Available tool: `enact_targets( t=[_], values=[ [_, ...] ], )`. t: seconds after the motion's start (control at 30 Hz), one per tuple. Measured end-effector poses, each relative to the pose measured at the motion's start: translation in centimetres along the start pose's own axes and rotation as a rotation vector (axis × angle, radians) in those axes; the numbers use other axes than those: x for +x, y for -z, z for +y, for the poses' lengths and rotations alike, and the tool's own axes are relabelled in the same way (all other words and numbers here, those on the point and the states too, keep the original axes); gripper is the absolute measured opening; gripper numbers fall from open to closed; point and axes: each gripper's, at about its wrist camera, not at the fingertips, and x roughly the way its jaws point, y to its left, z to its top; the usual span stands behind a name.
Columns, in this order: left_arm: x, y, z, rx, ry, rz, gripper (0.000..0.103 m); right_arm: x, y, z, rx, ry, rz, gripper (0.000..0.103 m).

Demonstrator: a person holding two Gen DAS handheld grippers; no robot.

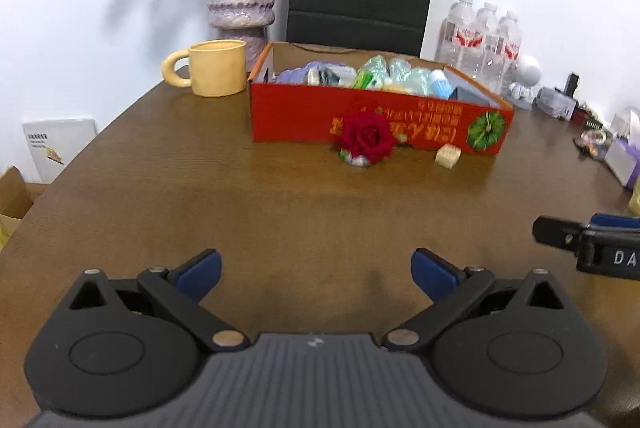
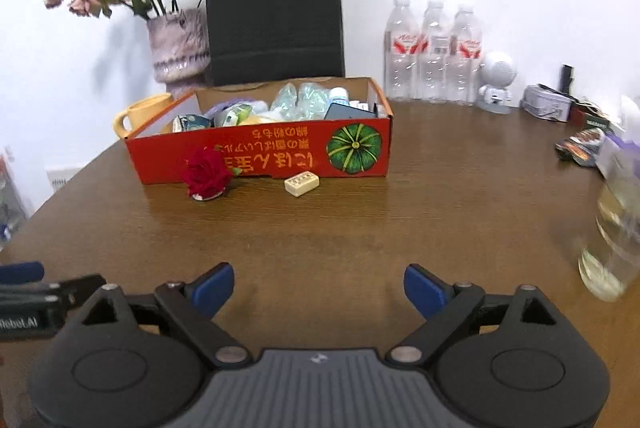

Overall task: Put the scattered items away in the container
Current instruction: 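Withdraw both tools from the box back over the table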

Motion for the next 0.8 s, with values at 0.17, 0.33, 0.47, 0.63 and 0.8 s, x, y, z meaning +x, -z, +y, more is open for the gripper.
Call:
enact_targets(
  t=[0.17, 0.33, 0.47, 0.63, 0.8],
  values=[
    [-0.6, 2.1, -0.8, 0.057, -0.025, -0.016, 0.103, -0.3, 2.7, 0.5, 0.009, -0.014, -0.011, 0.098],
    [0.0, 2.7, -1.3, 0.081, -0.016, 0.027, 0.103, 0.3, 3.4, 0.6, -0.028, -0.02, 0.039, 0.1],
    [0.5, 2.8, -1.4, 0.076, -0.015, 0.049, 0.103, 1.0, 3.5, 0.3, -0.011, 0.004, 0.083, 0.103],
    [0.6, 2.7, -1.3, 0.071, -0.014, 0.051, 0.103, 1.3, 3.6, 1.1, -0.06, 0.027, 0.098, 0.103],
    [0.7, 2.5, -1.3, 0.068, -0.014, 0.052, 0.103, 1.2, 3.6, 1.2, -0.069, 0.01, 0.098, 0.103]
  ],
)
